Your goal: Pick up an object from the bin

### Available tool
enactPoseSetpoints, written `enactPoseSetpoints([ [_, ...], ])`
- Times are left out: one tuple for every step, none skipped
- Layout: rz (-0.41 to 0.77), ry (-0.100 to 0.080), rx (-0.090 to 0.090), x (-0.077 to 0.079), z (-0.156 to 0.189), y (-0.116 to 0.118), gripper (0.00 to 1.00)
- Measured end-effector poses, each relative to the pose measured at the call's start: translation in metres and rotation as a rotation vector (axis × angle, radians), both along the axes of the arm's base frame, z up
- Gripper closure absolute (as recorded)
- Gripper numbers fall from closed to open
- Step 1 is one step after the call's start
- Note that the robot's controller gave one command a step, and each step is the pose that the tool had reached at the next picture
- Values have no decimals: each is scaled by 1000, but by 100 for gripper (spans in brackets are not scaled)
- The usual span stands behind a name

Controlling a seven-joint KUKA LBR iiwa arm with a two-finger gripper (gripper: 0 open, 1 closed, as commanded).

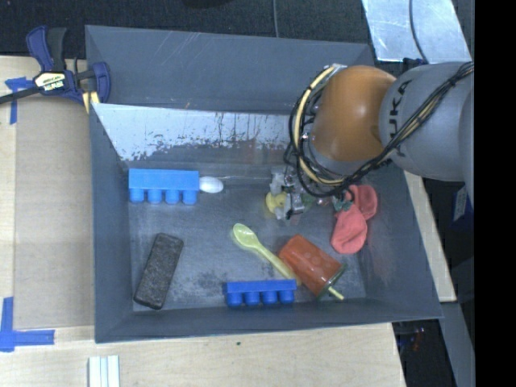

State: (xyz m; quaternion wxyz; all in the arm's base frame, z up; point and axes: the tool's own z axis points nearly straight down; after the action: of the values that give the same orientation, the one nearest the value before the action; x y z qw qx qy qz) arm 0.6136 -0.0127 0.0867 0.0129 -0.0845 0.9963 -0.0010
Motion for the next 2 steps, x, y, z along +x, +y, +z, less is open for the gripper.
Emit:
enactPoseSetpoints([
  [0, 0, 0, 0, 0, 0, 100],
  [7, 6, -1, -11, 68, -3, 100],
])
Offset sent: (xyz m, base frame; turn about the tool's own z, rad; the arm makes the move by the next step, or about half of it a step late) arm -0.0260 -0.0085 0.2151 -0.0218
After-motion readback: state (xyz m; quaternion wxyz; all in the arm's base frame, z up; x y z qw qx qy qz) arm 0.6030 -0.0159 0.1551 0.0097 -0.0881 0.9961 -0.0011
